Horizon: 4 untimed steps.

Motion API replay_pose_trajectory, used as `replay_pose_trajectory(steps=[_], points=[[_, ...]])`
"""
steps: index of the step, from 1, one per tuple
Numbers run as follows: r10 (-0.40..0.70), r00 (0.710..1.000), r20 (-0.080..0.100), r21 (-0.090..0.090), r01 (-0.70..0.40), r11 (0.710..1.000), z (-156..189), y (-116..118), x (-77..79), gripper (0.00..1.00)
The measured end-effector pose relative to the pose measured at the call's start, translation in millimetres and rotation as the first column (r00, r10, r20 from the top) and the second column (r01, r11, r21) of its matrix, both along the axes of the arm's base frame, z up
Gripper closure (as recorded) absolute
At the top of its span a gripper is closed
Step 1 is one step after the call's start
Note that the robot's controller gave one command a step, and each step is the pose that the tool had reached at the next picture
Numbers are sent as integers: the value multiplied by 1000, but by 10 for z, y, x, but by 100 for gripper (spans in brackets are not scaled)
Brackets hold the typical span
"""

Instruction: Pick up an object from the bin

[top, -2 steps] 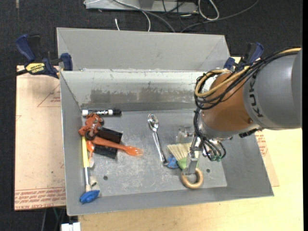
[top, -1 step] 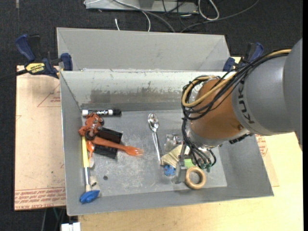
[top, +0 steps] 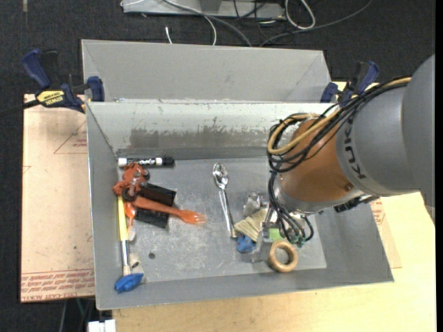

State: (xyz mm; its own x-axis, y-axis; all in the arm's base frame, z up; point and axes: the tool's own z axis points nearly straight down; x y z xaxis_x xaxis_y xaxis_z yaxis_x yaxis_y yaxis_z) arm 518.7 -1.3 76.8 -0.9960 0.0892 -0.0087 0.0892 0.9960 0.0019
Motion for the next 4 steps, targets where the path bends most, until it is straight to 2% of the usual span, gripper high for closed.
replay_pose_trajectory(steps=[1,4], points=[[26,1000,-9,5,-26,1000,-65,225,-395,100],[26,1000,-9,5,-26,1000,-43,228,-394,100]])
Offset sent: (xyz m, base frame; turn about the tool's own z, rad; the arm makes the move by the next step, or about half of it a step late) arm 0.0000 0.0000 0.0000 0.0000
